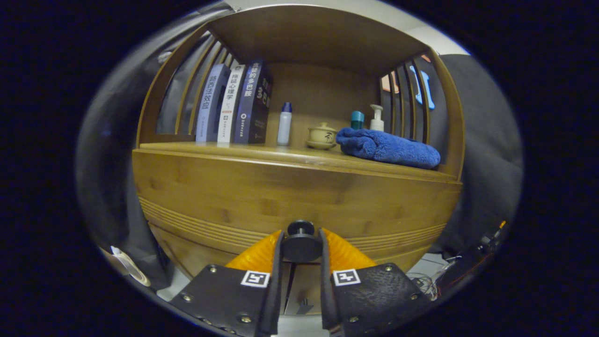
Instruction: Pull open the drawer, take out the items inside it, and place them on the countertop above the cabinet.
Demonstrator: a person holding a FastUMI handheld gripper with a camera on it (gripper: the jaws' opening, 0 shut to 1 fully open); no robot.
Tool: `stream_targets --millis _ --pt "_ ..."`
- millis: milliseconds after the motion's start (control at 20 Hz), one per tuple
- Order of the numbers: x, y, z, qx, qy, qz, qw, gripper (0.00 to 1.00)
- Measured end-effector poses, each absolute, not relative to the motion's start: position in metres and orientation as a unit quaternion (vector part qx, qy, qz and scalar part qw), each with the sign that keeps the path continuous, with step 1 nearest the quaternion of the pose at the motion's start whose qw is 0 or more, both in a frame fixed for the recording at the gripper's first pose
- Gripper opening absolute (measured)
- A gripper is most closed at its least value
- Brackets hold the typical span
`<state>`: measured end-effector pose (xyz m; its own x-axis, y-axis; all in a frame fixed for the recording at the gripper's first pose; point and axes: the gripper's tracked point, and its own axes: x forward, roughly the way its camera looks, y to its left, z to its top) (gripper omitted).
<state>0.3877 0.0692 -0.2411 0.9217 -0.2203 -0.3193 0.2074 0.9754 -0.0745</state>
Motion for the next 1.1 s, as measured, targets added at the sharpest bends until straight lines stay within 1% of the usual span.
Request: stream_targets --millis 50,150,300,700,1100 --pt "0.387 0.068 -0.241 -0.018 0.169 -0.108 0.980 0.35" --pt "0.385 0.066 -0.243 -0.024 0.180 -0.107 0.978 0.28" --pt "0.375 0.069 -0.242 -0.023 0.184 -0.099 0.978 0.28" --pt "0.317 0.077 -0.234 -0.018 0.199 -0.088 0.976 0.28" --pt "0.253 0.087 -0.235 0.008 0.249 -0.079 0.965 0.28"
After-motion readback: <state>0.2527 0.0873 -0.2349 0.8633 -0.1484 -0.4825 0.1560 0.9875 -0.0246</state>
